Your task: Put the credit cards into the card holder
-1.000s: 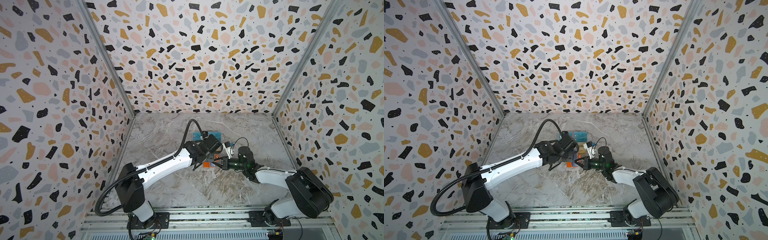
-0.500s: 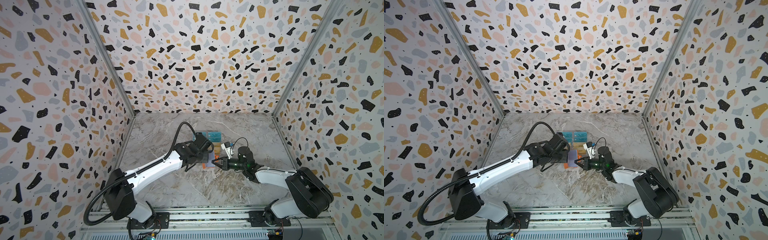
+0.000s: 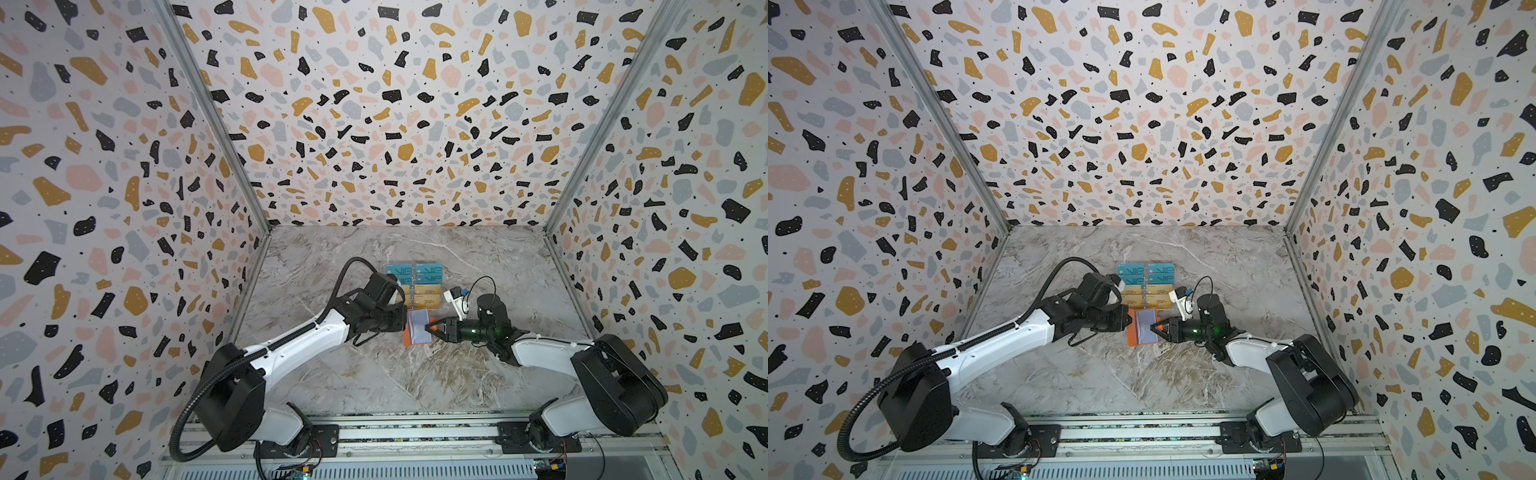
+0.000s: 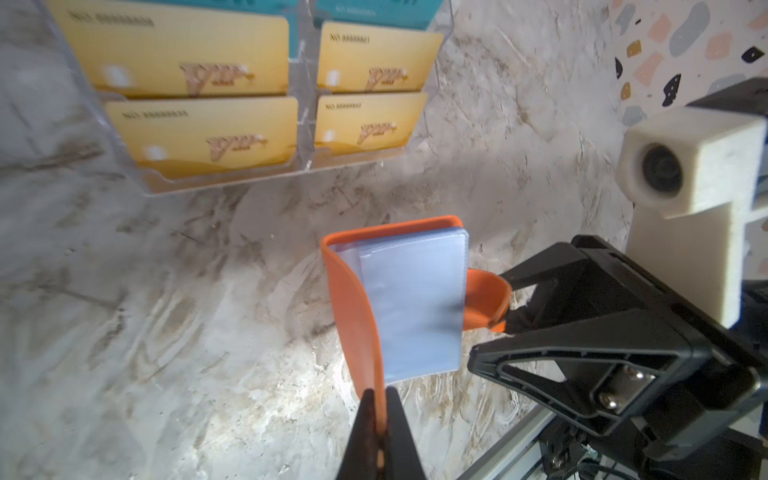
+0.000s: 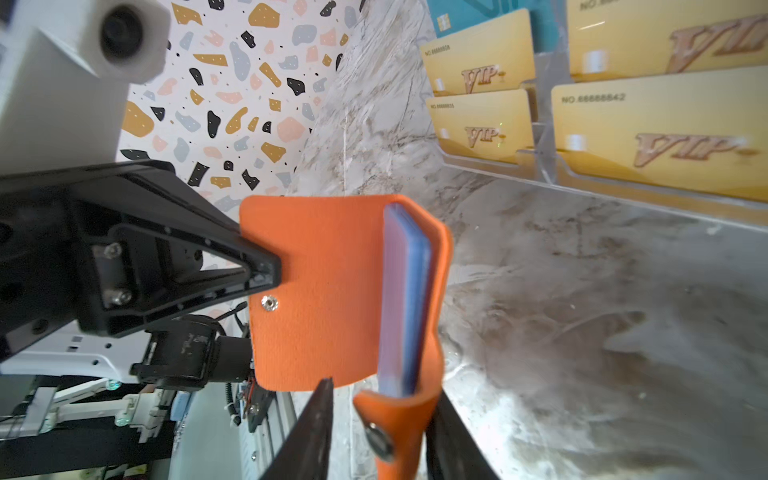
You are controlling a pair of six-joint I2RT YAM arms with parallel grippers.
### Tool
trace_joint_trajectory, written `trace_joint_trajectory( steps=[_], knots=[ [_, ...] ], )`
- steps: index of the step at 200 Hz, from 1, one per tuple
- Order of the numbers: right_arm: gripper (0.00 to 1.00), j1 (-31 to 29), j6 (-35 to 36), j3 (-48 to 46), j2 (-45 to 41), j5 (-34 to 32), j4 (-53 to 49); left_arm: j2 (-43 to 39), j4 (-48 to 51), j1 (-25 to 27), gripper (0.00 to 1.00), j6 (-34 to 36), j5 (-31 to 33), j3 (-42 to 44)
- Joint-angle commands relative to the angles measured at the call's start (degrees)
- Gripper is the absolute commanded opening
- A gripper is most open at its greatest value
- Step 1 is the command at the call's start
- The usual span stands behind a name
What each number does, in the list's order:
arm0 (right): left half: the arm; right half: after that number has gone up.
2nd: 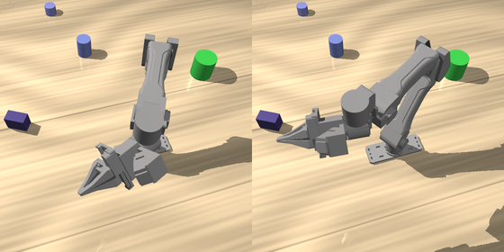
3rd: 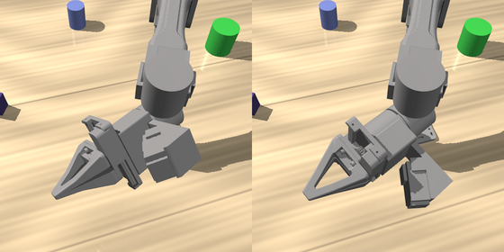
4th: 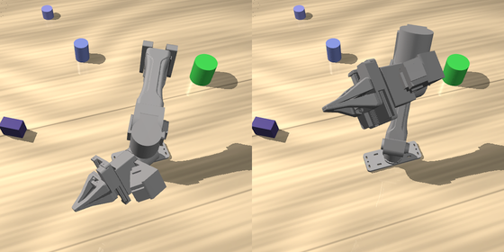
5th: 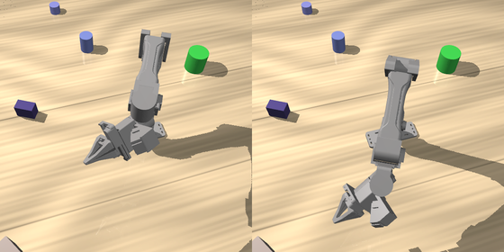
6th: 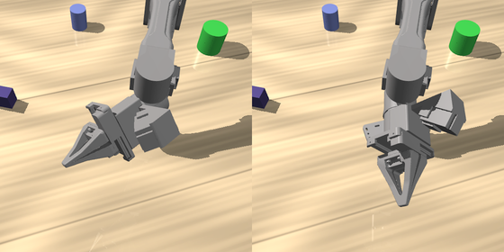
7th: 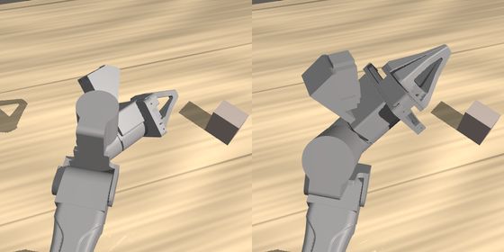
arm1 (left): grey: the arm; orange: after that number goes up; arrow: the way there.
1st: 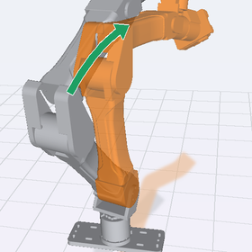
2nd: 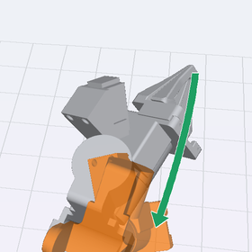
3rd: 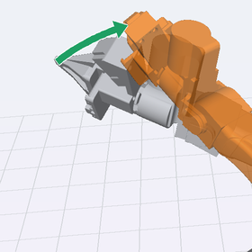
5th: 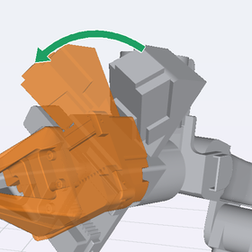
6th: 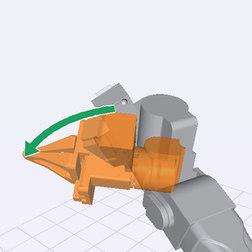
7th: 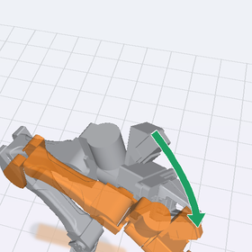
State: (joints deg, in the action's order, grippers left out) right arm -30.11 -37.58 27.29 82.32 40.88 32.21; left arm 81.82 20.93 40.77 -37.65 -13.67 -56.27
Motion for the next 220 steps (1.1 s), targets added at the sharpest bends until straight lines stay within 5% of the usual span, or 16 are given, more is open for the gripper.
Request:
trace_joint_trajectory(
  steps=[1, 101, 151, 196, 220],
  knots=[
    [0.47, 0.31, 3.42, -1.02, -3.83, -1.68, -5.94, 1.32, -5.72, -0.60, 0.00, 0.18, -7.39, 1.71],
    [0.44, -1.32, 7.58, -0.23, -11.66, -11.74, -15.67, 9.22, -10.64, -2.97, 0.00, 1.32, -17.44, 3.34],
    [0.30, -9.08, 6.21, 1.54, -4.04, -9.42, -10.79, 8.28, -11.40, -4.93, 0.00, 3.12, -16.84, 6.80],
    [0.22, -9.79, 7.42, 1.62, 1.07, -10.50, -10.19, 7.74, -8.69, -7.74, 0.00, 7.19, -16.24, 8.19],
    [0.21, -9.79, 7.98, 1.87, 3.78, -10.09, -9.93, 8.05, -7.40, -8.58, 0.10, 8.84, -15.48, 8.37]
  ],
)
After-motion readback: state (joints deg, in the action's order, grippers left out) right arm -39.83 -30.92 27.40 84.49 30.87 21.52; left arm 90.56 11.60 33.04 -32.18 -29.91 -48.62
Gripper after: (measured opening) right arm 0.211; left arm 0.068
